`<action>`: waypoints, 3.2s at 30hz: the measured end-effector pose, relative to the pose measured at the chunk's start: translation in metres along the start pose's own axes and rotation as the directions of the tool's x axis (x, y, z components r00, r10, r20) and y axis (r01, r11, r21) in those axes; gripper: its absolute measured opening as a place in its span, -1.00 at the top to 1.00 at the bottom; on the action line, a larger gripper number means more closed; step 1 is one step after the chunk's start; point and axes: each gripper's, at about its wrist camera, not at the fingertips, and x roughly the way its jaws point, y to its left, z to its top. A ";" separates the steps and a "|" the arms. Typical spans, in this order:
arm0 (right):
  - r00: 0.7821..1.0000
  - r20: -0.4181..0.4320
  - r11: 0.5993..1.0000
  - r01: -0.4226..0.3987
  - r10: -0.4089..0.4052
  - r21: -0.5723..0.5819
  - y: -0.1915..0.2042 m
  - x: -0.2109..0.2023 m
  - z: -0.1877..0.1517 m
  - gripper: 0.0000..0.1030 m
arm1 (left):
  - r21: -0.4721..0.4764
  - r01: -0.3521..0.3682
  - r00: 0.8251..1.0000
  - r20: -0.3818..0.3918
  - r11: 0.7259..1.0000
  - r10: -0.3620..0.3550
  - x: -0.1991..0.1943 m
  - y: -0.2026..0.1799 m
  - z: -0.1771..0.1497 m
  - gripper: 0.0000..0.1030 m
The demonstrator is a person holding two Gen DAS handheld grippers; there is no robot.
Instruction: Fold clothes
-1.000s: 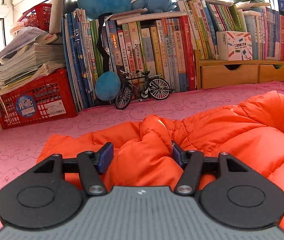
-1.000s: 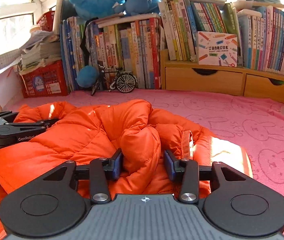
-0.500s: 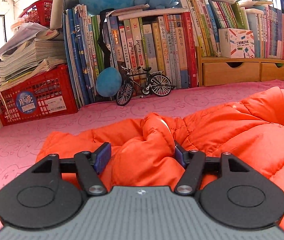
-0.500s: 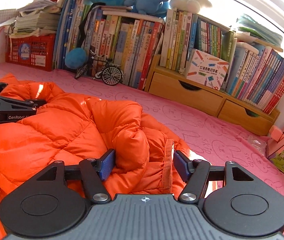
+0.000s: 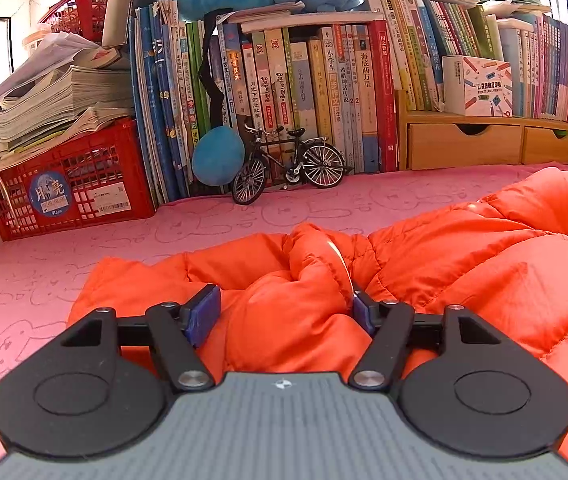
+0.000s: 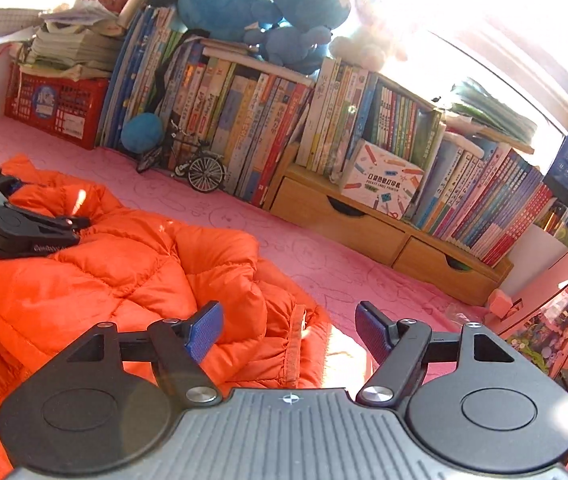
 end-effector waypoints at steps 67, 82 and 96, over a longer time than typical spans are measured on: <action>0.987 -0.005 0.965 -0.155 0.160 0.213 0.056 0.066 -0.024 -0.99 | -0.069 0.020 0.998 -0.065 0.997 -0.025 0.008 0.015 0.001 -0.59; 0.992 -0.109 0.982 -0.050 0.071 0.185 0.023 0.060 -0.065 -1.00 | -0.059 -0.014 0.999 -0.039 0.998 0.012 -0.020 0.007 0.006 -0.51; 0.990 -0.104 0.975 -0.071 0.095 0.208 0.019 0.059 -0.064 -1.00 | 0.094 -0.056 0.998 0.016 0.994 0.055 -0.061 -0.021 -0.010 -0.58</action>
